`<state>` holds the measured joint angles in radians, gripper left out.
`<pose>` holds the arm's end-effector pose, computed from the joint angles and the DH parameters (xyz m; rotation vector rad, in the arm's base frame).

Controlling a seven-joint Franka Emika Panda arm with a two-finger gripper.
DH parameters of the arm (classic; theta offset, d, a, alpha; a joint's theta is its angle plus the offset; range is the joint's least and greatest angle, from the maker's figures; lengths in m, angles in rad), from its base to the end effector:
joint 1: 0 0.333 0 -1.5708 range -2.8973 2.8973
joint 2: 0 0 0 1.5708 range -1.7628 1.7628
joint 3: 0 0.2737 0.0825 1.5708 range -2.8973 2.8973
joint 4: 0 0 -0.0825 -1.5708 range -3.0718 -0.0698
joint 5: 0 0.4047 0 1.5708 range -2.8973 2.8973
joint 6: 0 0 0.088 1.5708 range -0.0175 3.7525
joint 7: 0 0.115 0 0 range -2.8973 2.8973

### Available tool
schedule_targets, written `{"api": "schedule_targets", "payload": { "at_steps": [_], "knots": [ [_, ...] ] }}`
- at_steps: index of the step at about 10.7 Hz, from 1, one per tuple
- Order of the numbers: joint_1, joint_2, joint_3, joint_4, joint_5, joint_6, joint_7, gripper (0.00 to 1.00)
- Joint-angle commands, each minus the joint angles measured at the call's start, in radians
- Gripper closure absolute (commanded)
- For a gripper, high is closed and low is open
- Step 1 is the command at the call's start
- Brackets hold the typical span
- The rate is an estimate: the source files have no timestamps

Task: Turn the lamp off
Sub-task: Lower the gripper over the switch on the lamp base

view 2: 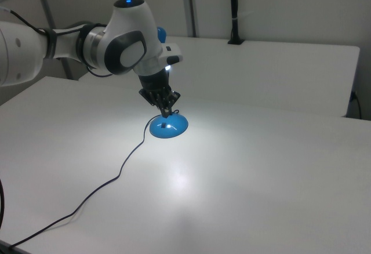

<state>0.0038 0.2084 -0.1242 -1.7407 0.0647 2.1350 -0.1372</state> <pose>0.6477 -0.0712 0.4152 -3.1193 0.0118 -0.2977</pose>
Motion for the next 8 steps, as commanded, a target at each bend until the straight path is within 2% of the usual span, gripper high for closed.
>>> {"api": "schedule_targets", "payload": {
  "at_steps": [1,5,8],
  "knots": [
    [0.025,0.071,0.005,0.001,-0.019,0.106,-0.058,1.0],
    [0.036,0.118,0.026,0.001,-0.022,0.186,-0.062,1.0],
    [0.042,0.17,0.041,-0.008,-0.009,0.365,-0.061,1.0]
  ]
}}
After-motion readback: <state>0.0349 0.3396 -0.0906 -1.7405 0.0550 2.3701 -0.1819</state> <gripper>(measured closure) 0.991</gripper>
